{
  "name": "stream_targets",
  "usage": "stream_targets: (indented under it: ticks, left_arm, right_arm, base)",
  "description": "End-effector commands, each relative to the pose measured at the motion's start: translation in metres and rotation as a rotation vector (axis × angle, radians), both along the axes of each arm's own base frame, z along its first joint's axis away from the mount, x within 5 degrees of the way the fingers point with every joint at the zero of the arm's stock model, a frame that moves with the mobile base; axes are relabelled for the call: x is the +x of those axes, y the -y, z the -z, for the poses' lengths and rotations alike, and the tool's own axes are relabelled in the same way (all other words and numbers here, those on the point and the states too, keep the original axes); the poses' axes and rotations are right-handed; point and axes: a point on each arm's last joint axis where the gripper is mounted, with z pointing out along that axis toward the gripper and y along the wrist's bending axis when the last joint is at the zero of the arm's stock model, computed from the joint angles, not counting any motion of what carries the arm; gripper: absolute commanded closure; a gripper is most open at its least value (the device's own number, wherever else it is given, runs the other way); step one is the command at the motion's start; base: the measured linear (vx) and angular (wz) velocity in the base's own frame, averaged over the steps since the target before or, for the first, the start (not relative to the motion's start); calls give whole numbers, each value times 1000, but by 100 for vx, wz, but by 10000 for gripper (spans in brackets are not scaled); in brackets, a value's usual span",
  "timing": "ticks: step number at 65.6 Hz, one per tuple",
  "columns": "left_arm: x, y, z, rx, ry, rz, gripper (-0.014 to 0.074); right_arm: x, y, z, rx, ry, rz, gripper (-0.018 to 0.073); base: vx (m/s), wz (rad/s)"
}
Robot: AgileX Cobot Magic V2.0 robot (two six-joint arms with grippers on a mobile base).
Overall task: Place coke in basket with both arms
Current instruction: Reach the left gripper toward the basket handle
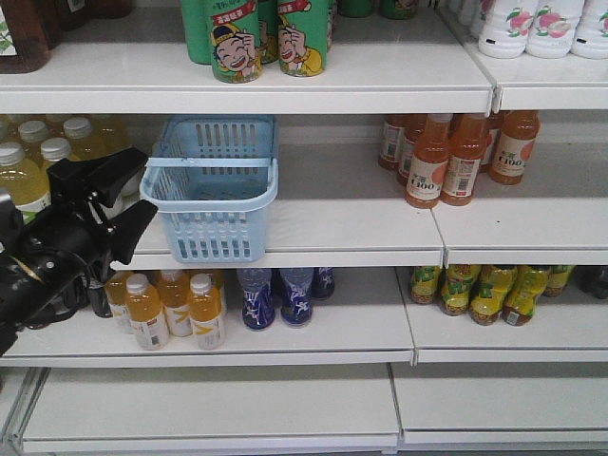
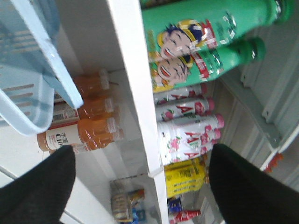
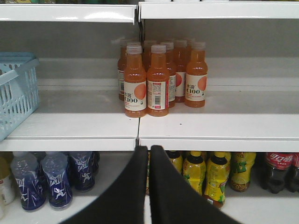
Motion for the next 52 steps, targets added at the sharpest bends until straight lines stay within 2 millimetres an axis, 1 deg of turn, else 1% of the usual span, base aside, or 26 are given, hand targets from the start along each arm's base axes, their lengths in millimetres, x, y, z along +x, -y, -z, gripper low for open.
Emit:
stream_targets:
  ticks: [1, 5, 10, 18, 23, 35, 42, 52]
  left_arm:
    - [22, 0, -7, -83, 101, -10, 27]
    - [38, 3, 0, -78, 97, 4, 27]
    - [56, 6, 1, -71, 121, 20, 27]
    - [79, 8, 0, -70, 149, 19, 27]
    - [89, 8, 1, -56, 137, 9, 27]
    - [102, 6, 8, -13, 54, -27, 27]
    - [110, 7, 12, -9, 47, -33, 27]
    - [123, 8, 11, -17, 60, -34, 35]
  right_arm:
    - [-1, -1, -5, -16, 80, -10, 564]
    - [-1, -1, -5, -16, 80, -10, 564]
    - [-1, -1, -5, -16, 80, -10, 564]
    - [-1, -1, -5, -16, 80, -10, 564]
    - [-1, -1, -5, -16, 80, -10, 564]
    - [-1, -1, -5, -16, 80, -10, 564]
    - [-1, -1, -5, -16, 80, -10, 564]
    - [-1, -1, -5, -16, 80, -10, 564]
  base:
    - [0, 0]
    - [0, 0]
    - [0, 0]
    - [0, 0]
    - [0, 0]
    - [0, 0]
    - [0, 0]
    - [0, 0]
